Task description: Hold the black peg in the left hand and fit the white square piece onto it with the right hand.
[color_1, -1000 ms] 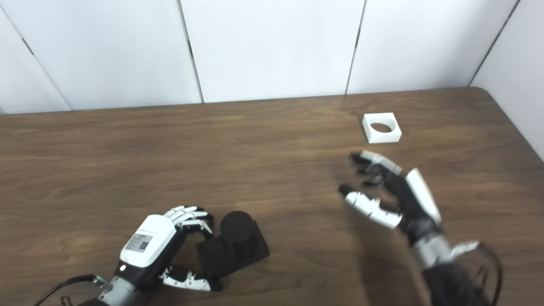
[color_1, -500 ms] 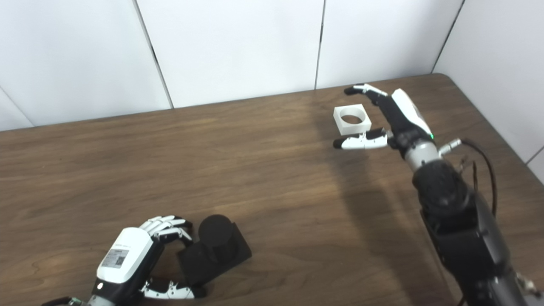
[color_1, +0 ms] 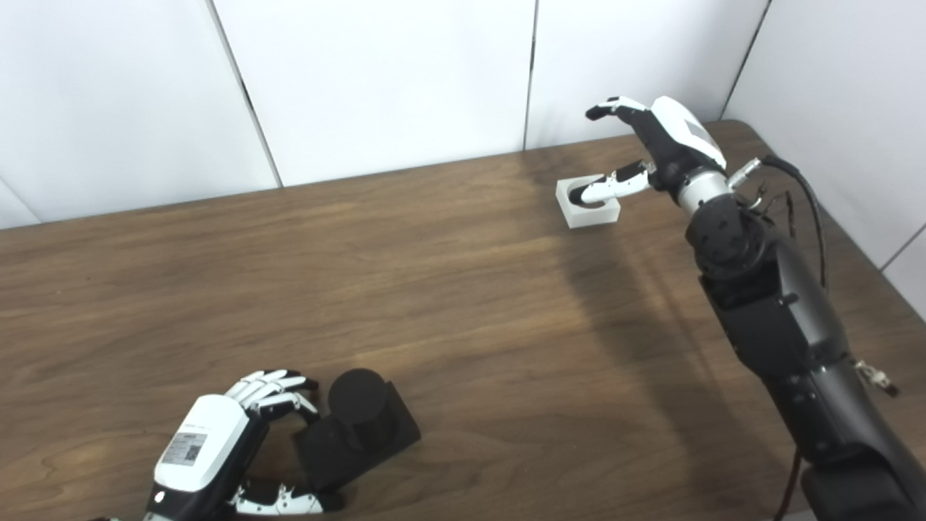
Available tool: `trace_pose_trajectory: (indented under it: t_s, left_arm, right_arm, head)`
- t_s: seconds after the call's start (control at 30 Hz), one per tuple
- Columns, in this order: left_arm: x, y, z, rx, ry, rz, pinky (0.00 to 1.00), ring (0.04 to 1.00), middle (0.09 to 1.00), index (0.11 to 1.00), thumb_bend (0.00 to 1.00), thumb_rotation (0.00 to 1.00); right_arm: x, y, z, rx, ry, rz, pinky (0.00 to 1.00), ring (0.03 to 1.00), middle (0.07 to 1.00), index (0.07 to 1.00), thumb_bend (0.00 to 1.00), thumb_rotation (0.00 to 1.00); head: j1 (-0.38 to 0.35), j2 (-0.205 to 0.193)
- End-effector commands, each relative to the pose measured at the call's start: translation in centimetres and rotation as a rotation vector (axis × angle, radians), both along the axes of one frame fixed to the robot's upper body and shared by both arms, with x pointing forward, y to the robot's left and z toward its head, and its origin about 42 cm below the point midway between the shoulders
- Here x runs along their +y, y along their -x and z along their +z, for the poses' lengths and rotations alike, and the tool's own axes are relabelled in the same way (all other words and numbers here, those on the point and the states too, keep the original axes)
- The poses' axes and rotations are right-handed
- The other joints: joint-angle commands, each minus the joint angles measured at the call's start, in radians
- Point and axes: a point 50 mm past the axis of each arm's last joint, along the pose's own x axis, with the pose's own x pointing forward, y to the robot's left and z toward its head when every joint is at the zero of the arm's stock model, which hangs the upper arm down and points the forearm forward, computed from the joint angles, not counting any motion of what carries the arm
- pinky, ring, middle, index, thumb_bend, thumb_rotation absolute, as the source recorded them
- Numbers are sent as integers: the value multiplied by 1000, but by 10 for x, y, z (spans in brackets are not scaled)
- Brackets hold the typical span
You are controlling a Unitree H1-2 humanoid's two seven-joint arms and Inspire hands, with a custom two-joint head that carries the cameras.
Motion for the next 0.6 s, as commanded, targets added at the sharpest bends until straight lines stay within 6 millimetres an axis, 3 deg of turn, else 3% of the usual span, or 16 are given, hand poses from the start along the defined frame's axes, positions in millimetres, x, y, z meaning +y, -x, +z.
trace_pose_trajectory:
  t_s: [0.0,0.17,0.27,0.57]
  left_arm:
    - [19,10,-25,123,-127,20,866,841,785,490,507,50]
    - [19,11,-25,123,-123,23,870,843,787,490,507,49]
    - [18,11,-24,119,-122,23,866,841,784,490,507,50]
    - [16,11,-21,126,-113,22,860,837,775,490,509,48]
  right_arm:
    - [-3,-15,33,-73,56,26,858,956,927,809,858,189]
    - [-9,-37,43,102,179,52,887,998,971,848,894,233]
    - [-12,-47,52,181,251,59,915,1000,981,839,965,230]
    - [-13,-63,58,255,324,51,927,1000,977,833,995,207]
  head:
    - [0,2]
    - [6,7]
    - [6,8]
    - [11,9]
